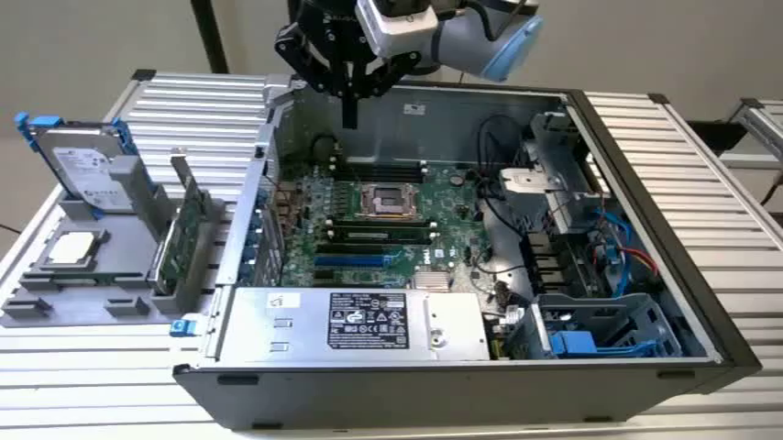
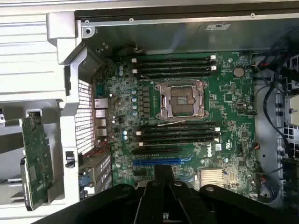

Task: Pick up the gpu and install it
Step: 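Reach for the gpu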

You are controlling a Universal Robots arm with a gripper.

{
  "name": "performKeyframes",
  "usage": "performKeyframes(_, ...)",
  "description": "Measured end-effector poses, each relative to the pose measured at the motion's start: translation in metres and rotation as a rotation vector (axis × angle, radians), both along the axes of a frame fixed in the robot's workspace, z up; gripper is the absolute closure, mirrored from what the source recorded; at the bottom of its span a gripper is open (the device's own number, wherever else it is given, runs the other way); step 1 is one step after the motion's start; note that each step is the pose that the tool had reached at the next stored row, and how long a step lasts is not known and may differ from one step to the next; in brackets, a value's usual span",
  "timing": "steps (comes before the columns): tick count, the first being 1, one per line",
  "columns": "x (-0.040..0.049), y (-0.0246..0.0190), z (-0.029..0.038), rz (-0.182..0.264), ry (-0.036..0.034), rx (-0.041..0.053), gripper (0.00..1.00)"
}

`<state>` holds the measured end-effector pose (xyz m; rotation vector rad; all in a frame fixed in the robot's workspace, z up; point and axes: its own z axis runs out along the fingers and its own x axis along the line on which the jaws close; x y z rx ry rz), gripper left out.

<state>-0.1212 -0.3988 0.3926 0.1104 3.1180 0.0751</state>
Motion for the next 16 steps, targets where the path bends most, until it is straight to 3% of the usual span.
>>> performKeyframes(16, -0.0004, 0.0, 0.0, 0.0, 0.0, -0.0001, 1.0)
